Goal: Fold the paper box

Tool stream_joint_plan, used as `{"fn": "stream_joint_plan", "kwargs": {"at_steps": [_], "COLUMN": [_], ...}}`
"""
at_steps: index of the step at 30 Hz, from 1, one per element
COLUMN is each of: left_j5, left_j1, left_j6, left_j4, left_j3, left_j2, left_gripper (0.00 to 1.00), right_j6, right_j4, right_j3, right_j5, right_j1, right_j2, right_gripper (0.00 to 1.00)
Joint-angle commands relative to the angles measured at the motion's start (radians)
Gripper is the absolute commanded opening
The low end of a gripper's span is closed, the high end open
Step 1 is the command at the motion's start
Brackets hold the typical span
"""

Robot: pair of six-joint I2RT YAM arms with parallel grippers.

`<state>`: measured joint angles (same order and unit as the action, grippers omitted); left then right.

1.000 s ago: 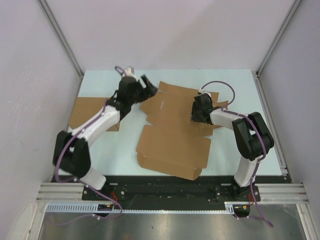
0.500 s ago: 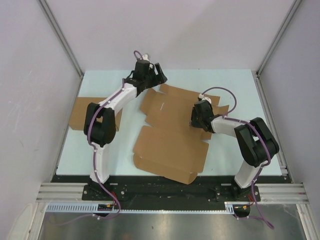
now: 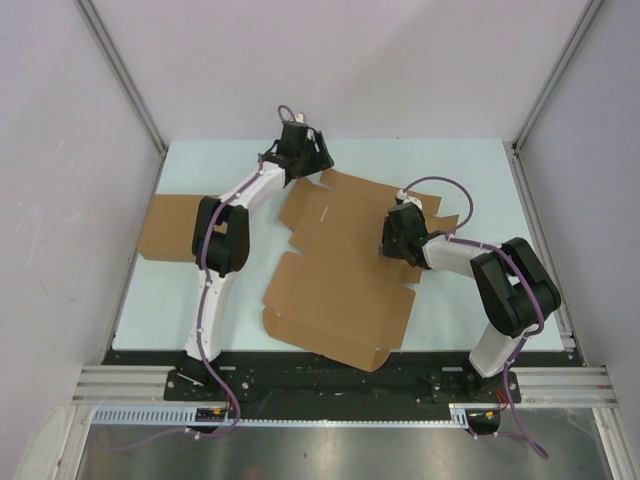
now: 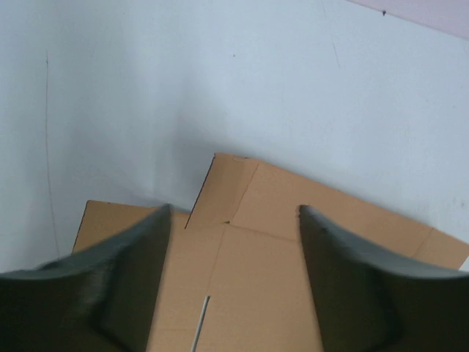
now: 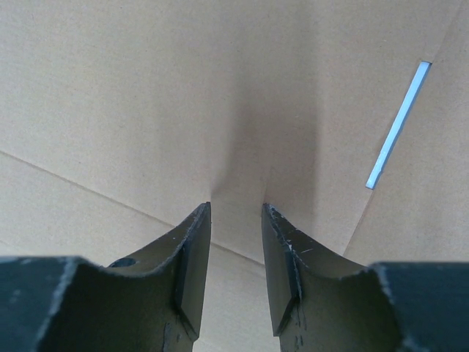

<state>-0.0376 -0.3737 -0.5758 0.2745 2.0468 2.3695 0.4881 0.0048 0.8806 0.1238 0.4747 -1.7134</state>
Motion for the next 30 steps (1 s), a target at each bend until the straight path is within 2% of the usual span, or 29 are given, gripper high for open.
{"fn": "stream_joint_plan", "kwargs": {"at_steps": [1,3,4,5,9,14,19,24,28,30], "left_j5": [-0.010,-0.037,-0.041,-0.044,-0.085,-0.100,-0.174,-0.206,-0.185,-0.191], "left_j1": [0.021,0.033,0.045,0.048,0.048,0.048,0.048,0.048,0.039,0.038], "left_j6": [-0.051,-0.114,-0.131,-0.145,-0.096,-0.061,-0.061,-0.059,-0.030,-0.022], "left_j4": [-0.021,-0.107,-0.135,-0.164,-0.147,-0.118,-0.182,-0.120,-0.104,-0.109], "left_j3": [0.026,-0.063,-0.089,-0.106,-0.062,-0.019,-0.016,0.085,0.088,0.085], "left_j2": [0.010,-0.012,-0.035,-0.041,-0.013,0.042,0.068,0.138,0.149,0.151], "left_gripper": [0.60,0.51,0.50,0.50,0.62,0.66,0.65,0.63,0.61,0.57], "right_j6": [0.015,0.015,0.014,0.012,0.013,0.017,0.015,0.017,0.018,0.021], "right_j4": [-0.091,-0.092,-0.091,-0.091,-0.088,-0.081,-0.081,-0.075,-0.069,-0.068], "right_j3": [-0.032,-0.034,-0.037,-0.037,-0.037,-0.037,-0.037,-0.037,-0.037,-0.037], "right_j5": [-0.042,-0.041,-0.041,-0.041,-0.044,-0.056,-0.059,-0.065,-0.073,-0.076], "right_j1": [0.012,0.012,0.012,0.013,0.012,0.013,0.012,0.007,-0.002,-0.001], "right_j2": [-0.023,-0.022,-0.023,-0.023,-0.026,-0.026,-0.028,-0.028,-0.046,-0.052], "right_gripper": [0.38,0.37,0.37,0.37,0.37,0.37,0.38,0.37,0.37,0.37]}}
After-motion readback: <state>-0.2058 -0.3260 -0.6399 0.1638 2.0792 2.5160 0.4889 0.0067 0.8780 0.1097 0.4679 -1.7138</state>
